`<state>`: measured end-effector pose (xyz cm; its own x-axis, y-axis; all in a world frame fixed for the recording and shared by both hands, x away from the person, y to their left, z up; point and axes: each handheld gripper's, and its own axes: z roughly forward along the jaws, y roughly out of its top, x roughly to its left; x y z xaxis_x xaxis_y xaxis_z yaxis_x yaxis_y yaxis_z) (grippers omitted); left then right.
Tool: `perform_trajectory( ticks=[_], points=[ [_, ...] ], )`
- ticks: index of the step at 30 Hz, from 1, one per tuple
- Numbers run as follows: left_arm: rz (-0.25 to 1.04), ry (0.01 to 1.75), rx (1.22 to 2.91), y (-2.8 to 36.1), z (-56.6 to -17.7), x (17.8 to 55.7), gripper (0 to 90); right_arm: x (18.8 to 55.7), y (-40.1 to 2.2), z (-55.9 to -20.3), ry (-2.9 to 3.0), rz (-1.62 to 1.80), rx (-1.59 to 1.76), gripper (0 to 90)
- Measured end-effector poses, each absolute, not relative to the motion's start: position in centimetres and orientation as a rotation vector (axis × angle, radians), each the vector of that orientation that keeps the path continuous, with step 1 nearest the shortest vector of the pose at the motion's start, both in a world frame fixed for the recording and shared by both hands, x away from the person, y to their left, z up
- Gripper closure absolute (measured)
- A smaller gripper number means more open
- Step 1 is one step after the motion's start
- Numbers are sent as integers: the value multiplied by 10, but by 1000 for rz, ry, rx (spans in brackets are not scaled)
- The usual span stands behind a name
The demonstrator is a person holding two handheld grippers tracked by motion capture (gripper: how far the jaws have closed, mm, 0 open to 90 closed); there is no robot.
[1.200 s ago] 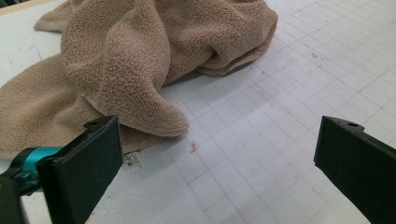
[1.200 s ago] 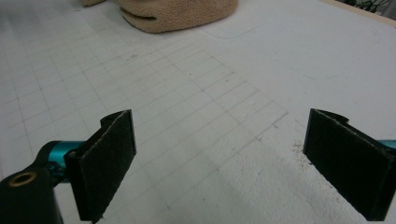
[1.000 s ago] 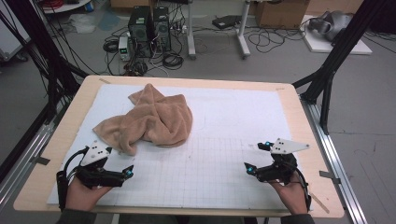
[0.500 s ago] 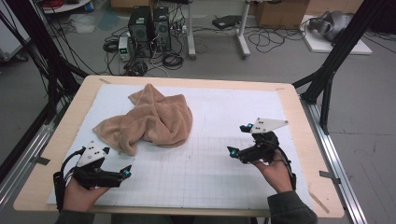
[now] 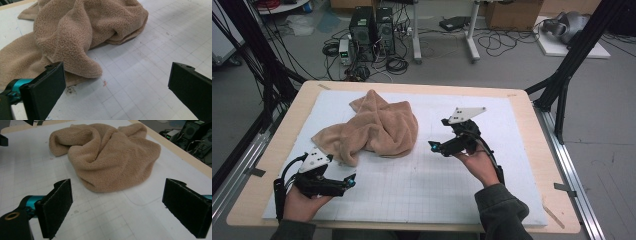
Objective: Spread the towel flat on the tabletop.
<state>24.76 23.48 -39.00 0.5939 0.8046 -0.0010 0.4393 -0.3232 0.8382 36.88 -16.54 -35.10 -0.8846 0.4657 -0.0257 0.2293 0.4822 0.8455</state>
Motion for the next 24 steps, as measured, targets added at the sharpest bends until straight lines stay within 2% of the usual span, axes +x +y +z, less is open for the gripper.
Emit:
perform_trajectory(
  ticks=[11,12,15,16,21,24],
  points=[
    [523,984,1971,231,-389,263,27,390,-117,-381,2573,1334,598,111],
    [519,984,1974,231,-390,266,51,393,-110,-388,2599,1338,589,174],
    [521,999,1969,232,-391,273,70,397,-104,-394,2607,1320,583,178],
    [526,1007,1967,232,-391,276,101,402,-99,-401,2635,1314,595,212],
    [531,1047,1955,237,-392,291,135,409,-93,-416,2670,1266,610,280],
    [545,1044,1950,236,-392,299,211,414,-89,-428,2707,1236,619,358]
  ],
)
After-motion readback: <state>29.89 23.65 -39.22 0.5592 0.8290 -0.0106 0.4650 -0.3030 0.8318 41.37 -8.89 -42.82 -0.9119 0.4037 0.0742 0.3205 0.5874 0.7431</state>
